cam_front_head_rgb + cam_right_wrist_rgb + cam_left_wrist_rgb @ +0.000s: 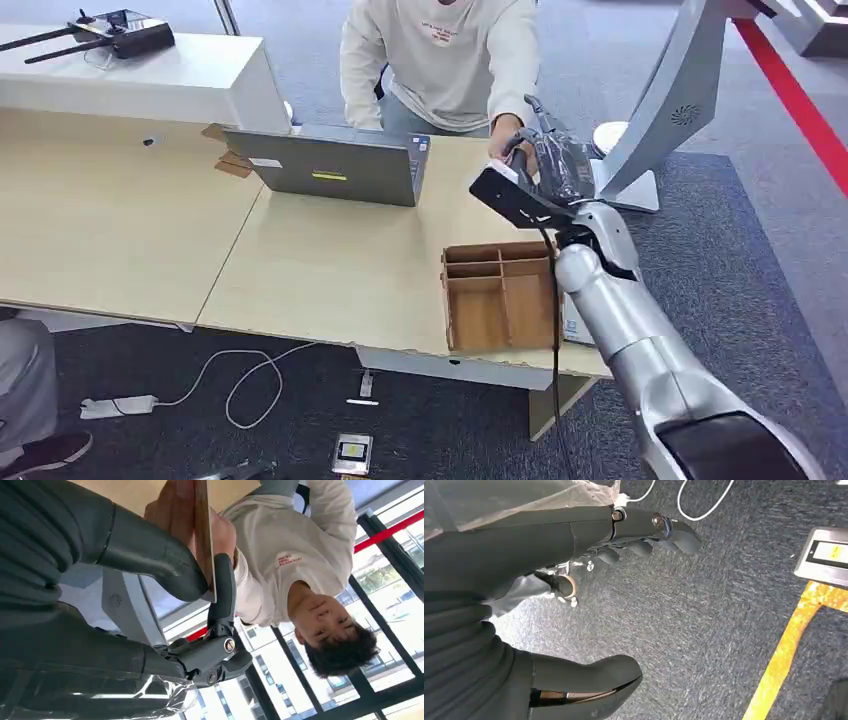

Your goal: Pass the card to the sensor for recognition and then transmit it.

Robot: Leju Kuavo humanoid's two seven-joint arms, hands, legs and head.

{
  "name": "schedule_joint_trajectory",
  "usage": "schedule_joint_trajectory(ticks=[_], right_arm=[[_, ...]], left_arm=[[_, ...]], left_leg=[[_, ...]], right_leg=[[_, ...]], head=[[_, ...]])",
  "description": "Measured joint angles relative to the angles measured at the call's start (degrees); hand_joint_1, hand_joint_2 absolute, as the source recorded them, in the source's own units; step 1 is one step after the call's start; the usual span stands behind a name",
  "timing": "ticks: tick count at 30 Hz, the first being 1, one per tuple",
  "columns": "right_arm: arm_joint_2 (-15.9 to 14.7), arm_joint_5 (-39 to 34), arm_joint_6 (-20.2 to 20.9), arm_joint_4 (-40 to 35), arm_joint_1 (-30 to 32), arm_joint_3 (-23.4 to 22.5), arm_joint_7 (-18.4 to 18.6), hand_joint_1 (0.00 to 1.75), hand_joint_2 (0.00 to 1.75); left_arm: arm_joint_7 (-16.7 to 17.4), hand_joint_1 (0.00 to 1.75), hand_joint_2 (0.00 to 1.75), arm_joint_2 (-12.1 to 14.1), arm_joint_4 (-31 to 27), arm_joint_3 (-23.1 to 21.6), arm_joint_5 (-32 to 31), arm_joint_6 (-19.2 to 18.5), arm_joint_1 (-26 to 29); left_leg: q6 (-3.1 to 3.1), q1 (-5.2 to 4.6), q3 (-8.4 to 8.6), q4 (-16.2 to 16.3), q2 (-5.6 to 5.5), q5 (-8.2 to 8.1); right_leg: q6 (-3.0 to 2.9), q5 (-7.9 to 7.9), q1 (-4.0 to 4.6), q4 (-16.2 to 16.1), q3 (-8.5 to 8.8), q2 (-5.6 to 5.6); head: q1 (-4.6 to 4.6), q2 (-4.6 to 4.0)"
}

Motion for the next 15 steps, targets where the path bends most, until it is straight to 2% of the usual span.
schedule_joint_trajectory(ticks=[7, 9, 15], right_arm=[[0.90, -0.70, -0.66, 3.11, -0.06, 0.39, -0.55, 1.75, 1.75], [0.90, -0.98, -0.85, 3.99, -0.04, 0.44, -0.53, 0.00, 1.75], [0.66, -1.22, -2.82, 5.58, -0.02, 0.53, 0.59, 0.00, 1.75]], left_arm=[[-0.33, 0.00, 1.75, -0.07, -0.02, 0.00, -0.04, -0.22, -0.05], [-0.33, 0.00, 1.75, -0.07, -0.02, 0.00, -0.13, -0.35, -0.06], [-0.37, 0.00, 1.75, -0.04, -0.02, 0.00, -0.33, -0.66, -0.13]], left_leg=[[0.00, -0.04, 0.00, 0.00, -0.01, 0.00], [0.00, -0.04, 0.00, 0.00, -0.01, 0.00], [0.00, -0.03, 0.00, 0.00, 0.00, 0.00]], right_leg=[[0.00, 0.00, -0.01, 0.00, -0.01, 0.00], [0.00, 0.00, -0.02, 0.00, -0.01, 0.00], [0.00, 0.00, -0.06, 0.00, -0.04, 0.00]], head=[[0.00, 0.00], [0.00, 0.00], [0.00, 0.00]])
